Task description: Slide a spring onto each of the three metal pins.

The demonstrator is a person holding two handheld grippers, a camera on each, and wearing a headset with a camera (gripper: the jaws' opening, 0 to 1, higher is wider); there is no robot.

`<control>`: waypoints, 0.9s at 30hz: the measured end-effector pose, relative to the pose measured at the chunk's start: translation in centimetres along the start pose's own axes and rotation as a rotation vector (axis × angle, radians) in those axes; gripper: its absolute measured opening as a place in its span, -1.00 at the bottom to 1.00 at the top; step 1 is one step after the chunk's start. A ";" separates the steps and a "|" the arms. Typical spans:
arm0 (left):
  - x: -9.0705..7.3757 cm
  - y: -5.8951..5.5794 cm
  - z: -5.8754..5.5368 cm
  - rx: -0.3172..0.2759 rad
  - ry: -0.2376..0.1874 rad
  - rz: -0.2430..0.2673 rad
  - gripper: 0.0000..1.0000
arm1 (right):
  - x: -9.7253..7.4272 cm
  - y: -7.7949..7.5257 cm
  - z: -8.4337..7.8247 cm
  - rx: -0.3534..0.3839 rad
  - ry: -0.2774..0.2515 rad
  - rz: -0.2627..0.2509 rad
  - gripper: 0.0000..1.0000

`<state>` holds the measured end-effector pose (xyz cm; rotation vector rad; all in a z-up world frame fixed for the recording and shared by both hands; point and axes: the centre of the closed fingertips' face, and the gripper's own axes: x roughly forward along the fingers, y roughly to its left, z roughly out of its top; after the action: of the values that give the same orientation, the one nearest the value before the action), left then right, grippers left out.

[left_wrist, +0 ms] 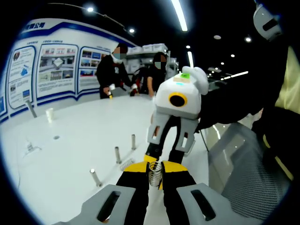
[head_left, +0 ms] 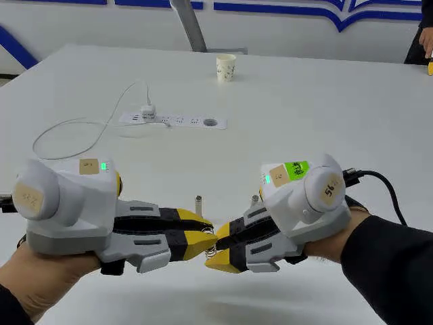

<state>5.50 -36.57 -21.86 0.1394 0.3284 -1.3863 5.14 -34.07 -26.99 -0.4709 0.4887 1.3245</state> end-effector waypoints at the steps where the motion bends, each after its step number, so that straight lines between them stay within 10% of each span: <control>1: 0.0 0.0 0.0 -0.002 0.001 0.001 -0.82 | 0.0 0.0 0.0 0.000 0.001 0.000 -0.76; 27: -0.9 2.7 -0.1 -0.001 0.023 0.056 -0.82 | -3.3 -1.3 -0.8 0.077 -0.064 -0.129 -0.36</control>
<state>7.97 -35.21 -21.93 0.1625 0.3419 -1.3297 5.79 -37.42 -25.62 -0.3885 0.4475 1.1884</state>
